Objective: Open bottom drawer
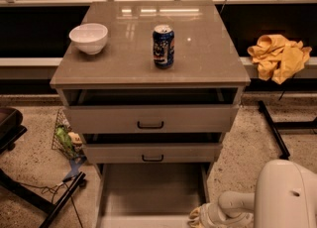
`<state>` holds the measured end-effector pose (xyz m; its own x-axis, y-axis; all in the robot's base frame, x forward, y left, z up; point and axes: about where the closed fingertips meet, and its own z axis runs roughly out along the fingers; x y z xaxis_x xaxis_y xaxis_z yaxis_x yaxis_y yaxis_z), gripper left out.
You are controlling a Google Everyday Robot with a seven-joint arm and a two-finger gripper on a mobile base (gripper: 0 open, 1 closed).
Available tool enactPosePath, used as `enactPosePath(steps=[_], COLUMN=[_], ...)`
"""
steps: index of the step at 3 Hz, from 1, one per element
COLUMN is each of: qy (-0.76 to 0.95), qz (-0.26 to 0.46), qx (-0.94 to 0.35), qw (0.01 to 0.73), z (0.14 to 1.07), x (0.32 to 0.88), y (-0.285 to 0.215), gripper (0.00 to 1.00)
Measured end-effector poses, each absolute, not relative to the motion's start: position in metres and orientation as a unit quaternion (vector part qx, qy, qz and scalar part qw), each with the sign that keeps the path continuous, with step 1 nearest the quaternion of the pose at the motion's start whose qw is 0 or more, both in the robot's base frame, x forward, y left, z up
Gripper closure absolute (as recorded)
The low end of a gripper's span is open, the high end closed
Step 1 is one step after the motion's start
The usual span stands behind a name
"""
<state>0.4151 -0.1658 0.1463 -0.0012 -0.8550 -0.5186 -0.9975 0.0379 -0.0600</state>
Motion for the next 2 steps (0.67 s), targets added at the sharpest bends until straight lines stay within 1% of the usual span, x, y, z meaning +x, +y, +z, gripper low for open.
enactPosePath(steps=[1, 2], qy=[0.687, 0.687], qz=[0.169, 0.169], qx=[-0.674, -0.674], qw=[0.214, 0.214], z=[0.1447, 0.1447], x=[0.4129, 0.4129], y=[-0.1632, -0.1632], gripper=[0.00, 0.00])
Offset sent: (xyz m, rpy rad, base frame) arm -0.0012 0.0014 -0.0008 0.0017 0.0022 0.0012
